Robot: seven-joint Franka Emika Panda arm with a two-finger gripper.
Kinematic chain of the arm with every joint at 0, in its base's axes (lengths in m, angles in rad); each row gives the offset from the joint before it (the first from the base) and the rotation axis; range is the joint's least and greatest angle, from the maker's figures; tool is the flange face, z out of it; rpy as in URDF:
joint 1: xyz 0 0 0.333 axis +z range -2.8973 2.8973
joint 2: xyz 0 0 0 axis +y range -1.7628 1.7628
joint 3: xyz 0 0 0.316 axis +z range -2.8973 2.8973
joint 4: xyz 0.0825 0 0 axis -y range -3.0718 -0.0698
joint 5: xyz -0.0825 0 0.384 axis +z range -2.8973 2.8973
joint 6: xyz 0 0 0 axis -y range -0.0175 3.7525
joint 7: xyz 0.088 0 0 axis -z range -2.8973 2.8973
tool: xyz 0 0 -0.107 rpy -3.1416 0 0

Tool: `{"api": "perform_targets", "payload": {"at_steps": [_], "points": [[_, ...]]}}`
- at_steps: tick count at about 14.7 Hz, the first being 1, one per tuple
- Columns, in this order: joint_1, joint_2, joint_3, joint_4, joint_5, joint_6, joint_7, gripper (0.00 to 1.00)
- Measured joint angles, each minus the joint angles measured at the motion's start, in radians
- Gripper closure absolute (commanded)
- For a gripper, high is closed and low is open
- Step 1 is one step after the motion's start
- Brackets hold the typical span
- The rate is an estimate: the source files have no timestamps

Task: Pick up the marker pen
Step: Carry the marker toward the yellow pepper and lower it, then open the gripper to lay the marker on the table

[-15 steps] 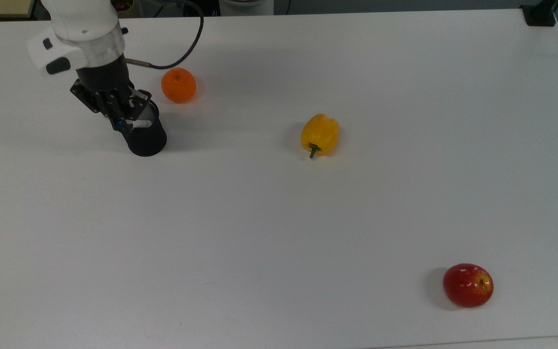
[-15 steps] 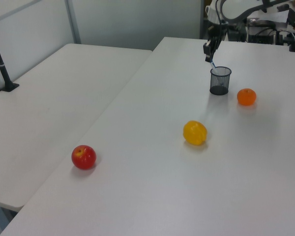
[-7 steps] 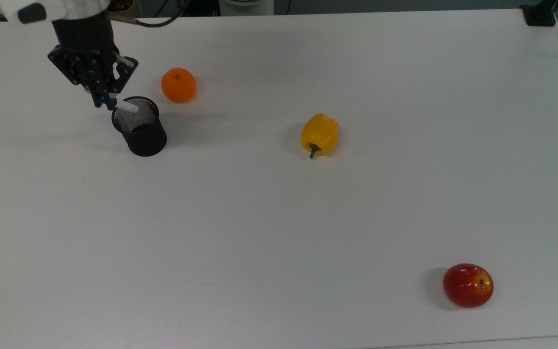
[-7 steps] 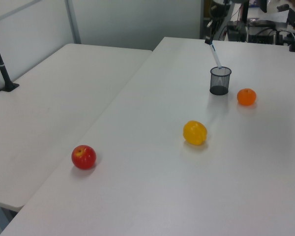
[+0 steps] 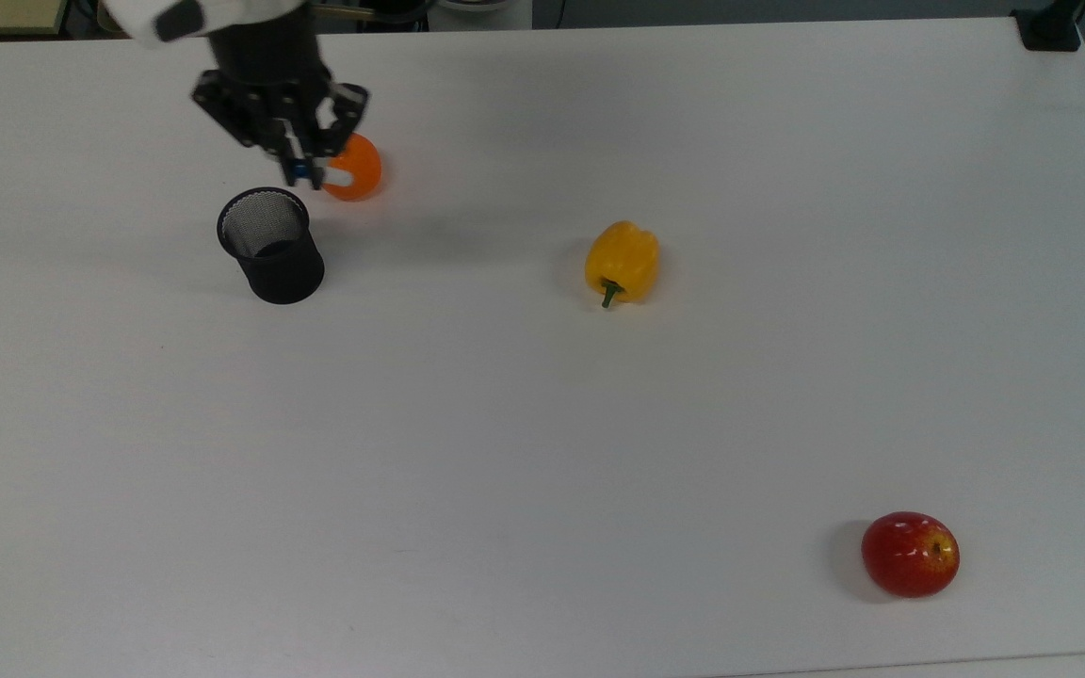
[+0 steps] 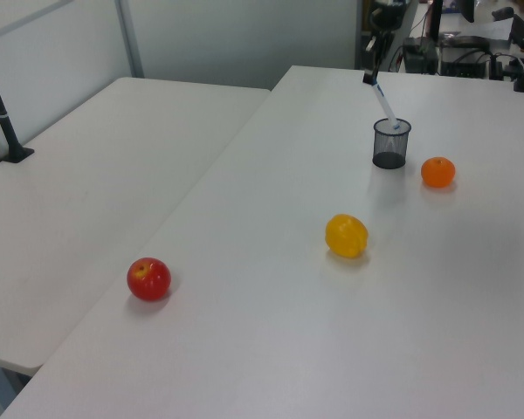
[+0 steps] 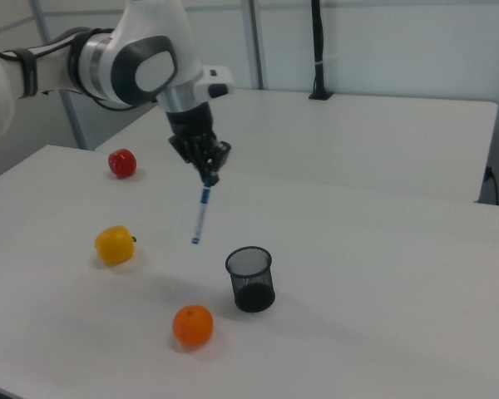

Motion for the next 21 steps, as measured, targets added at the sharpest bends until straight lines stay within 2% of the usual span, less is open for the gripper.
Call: {"api": "perform_targets", "payload": {"at_steps": [5, 10, 17, 18, 19, 20, 21], "points": [[0.125, 0.0, 0.003, -0.009, 0.0, -0.106, 0.078, 0.87], [0.218, 0.015, 0.005, -0.059, 0.0, -0.116, 0.083, 0.87], [0.254, 0.105, 0.005, -0.072, 0.0, -0.09, 0.083, 0.85], [0.257, 0.113, 0.005, -0.072, 0.0, -0.085, 0.084, 0.81], [0.258, 0.116, 0.005, -0.072, 0.0, -0.083, 0.084, 0.68], [0.259, 0.116, 0.005, -0.071, 0.0, -0.083, 0.084, 0.5], [0.259, 0.116, 0.005, -0.069, 0.0, -0.083, 0.084, 0.21]]}}
